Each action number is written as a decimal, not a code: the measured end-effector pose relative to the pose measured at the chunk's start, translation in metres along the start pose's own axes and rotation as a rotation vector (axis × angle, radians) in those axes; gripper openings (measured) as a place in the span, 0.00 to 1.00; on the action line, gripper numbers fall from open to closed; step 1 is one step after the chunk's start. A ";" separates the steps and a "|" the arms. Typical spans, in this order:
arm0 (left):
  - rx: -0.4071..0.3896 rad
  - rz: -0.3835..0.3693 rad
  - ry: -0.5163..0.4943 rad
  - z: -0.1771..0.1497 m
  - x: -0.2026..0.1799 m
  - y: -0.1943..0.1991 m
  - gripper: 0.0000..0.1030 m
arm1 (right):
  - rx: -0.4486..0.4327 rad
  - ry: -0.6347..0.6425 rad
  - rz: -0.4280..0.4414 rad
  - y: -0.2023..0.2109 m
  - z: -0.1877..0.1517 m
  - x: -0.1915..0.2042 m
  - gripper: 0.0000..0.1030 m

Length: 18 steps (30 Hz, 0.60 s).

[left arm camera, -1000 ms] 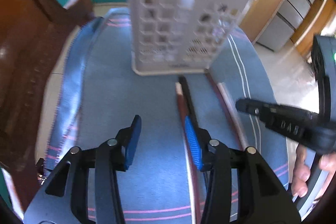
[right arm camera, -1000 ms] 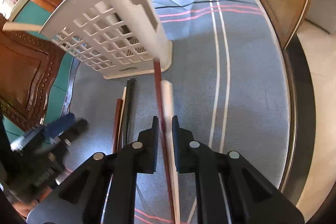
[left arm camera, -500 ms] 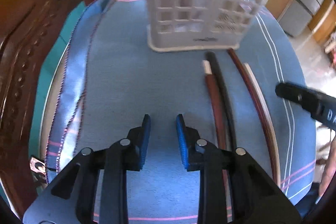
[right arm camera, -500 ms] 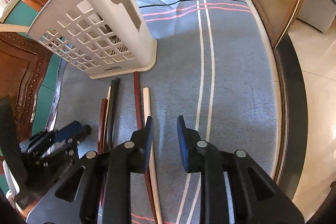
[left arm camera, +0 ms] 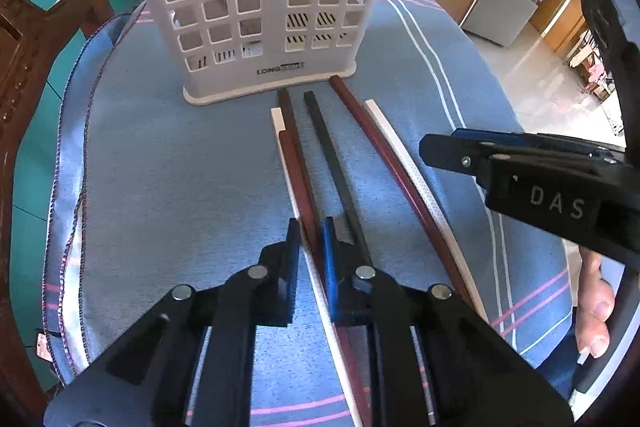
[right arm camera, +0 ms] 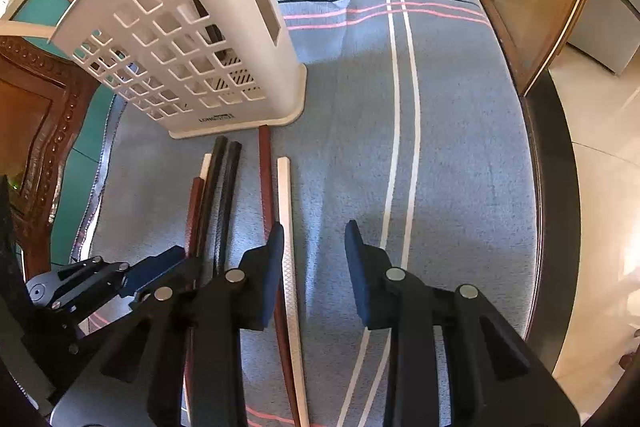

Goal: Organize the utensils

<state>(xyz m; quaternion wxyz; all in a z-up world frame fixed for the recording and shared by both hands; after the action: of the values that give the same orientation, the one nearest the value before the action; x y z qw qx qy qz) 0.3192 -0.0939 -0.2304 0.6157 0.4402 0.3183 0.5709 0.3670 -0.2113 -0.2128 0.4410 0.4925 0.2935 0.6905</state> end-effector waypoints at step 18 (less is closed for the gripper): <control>0.031 0.103 0.085 -0.004 0.047 0.000 0.19 | 0.011 0.060 -0.103 -0.019 -0.001 0.000 0.34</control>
<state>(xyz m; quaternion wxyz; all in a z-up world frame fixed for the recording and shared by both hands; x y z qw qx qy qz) 0.3228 -0.0467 -0.2263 0.5644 0.4408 0.3299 0.6151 0.3718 -0.2028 -0.2288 0.4645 0.4582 0.3352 0.6797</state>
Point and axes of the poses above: each gripper's, at about its wrist camera, not at the fingertips, and y roughly against the way its jaws point, x to its left, z to its top, the point moved 7 cm from there along -y, roughly the way its jaws point, and after that the axes turned 15 degrees about z, right-handed, at the moved point
